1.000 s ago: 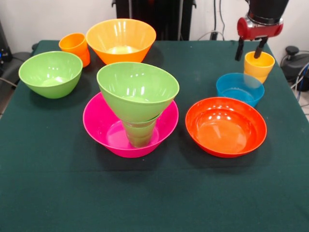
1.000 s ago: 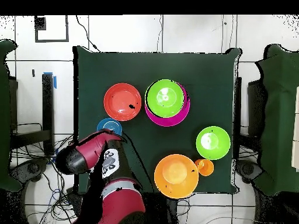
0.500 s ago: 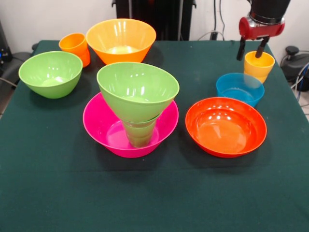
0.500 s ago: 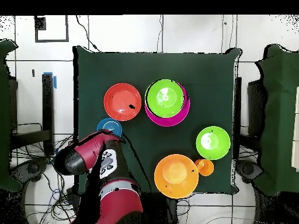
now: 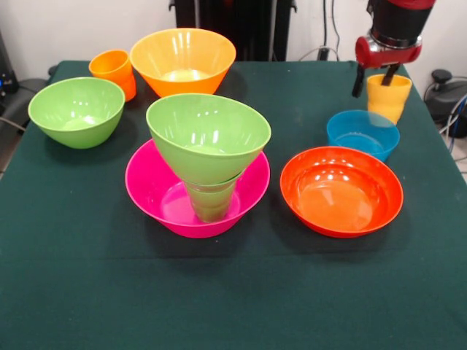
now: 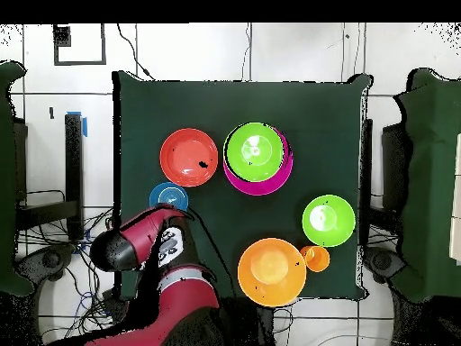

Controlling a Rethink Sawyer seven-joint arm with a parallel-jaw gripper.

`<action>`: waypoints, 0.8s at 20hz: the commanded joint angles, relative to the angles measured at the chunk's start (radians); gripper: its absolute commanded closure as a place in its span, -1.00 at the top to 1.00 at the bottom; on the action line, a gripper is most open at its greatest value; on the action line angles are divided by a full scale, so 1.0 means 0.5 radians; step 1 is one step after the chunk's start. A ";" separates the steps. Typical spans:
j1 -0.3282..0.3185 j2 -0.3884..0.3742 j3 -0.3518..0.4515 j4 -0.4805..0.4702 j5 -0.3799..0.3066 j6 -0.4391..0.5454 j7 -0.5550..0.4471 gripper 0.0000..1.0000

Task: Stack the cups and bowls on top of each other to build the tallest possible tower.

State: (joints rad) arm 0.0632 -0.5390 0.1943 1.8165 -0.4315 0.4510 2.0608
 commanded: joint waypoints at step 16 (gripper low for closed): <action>0.029 -0.057 0.065 -0.032 -0.088 -0.046 0.032 1.00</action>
State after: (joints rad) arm 0.0729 -0.5325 0.1825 1.8164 -0.4533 0.4389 2.0608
